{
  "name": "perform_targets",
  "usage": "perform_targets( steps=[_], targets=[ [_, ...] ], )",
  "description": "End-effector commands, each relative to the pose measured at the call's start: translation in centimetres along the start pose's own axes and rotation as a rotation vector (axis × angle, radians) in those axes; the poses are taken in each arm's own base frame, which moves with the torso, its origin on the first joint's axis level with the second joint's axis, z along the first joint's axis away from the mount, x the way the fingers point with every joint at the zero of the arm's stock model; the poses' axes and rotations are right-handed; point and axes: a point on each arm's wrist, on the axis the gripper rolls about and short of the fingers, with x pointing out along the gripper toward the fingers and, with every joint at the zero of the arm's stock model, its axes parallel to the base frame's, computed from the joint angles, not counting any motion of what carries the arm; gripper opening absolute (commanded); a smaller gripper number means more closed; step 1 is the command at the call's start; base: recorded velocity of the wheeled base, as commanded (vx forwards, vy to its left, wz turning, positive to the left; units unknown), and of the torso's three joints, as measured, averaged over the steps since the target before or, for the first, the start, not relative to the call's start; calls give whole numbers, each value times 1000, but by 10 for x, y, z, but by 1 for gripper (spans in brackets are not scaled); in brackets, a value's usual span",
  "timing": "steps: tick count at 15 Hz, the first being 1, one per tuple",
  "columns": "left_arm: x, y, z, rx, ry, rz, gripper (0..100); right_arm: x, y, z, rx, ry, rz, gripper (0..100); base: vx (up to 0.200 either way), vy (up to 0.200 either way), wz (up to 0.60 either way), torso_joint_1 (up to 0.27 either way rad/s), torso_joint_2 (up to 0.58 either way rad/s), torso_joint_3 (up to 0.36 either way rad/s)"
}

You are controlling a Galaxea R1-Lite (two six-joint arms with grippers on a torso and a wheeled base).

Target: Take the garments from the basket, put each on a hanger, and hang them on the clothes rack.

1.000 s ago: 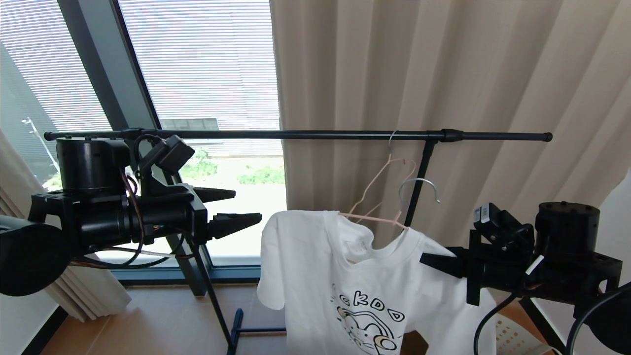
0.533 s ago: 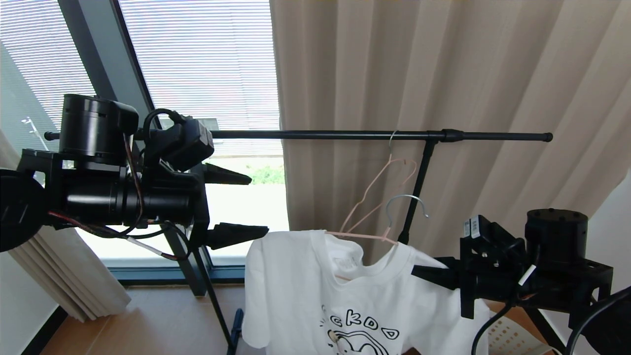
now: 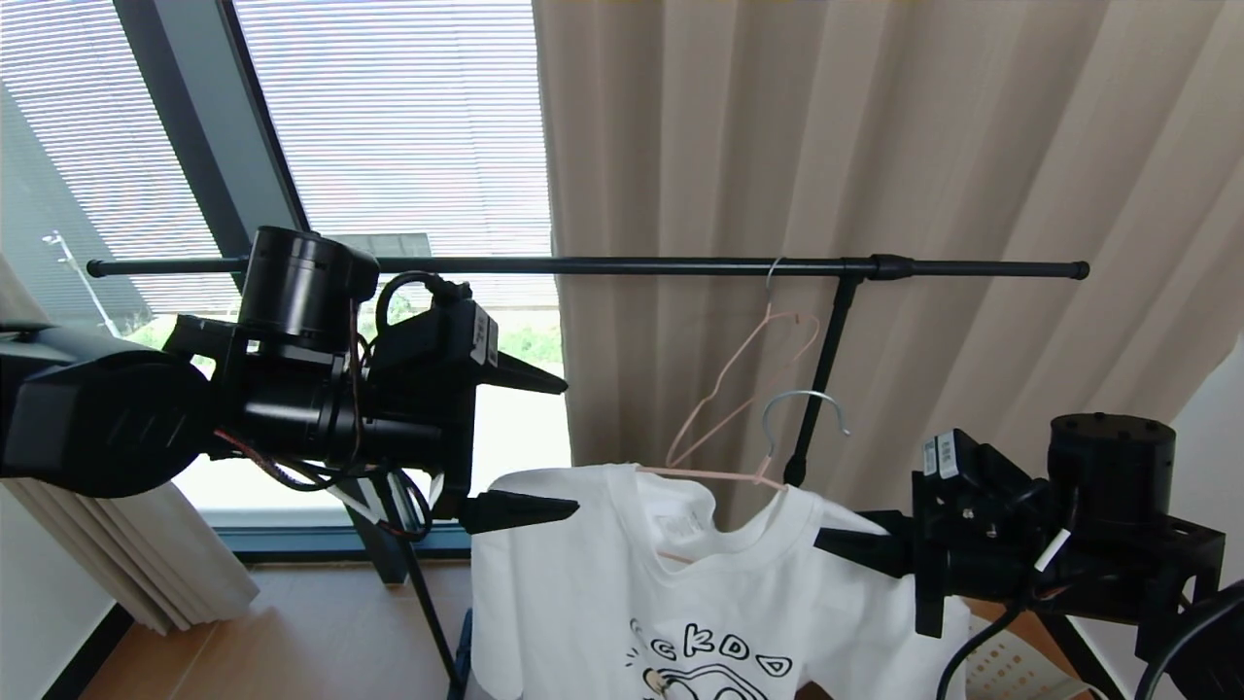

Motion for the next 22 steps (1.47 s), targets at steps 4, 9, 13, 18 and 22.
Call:
perform_targets(
  steps=[4, 9, 13, 18, 22],
  targets=[
    [33, 3, -14, -30, 12, -74, 100, 3, 5, 3, -12, -5, 21, 0, 0, 0, 0, 0, 0, 0],
    [42, 2, -20, -45, 20, -97, 100, 3, 9, 8, -29, -18, 33, 0, 0, 0, 0, 0, 0, 0],
    [51, -2, -21, -46, 19, -122, 100, 5, 13, 11, -37, -25, 48, 0, 0, 0, 0, 0, 0, 0],
    [53, -2, -22, -50, 22, -125, 100, 5, 17, 13, -48, -30, 63, 0, 0, 0, 0, 0, 0, 0],
    [53, -2, -22, -52, 25, -124, 0, 5, 18, 13, -47, -31, 62, 0, 0, 0, 0, 0, 0, 0]
  ],
)
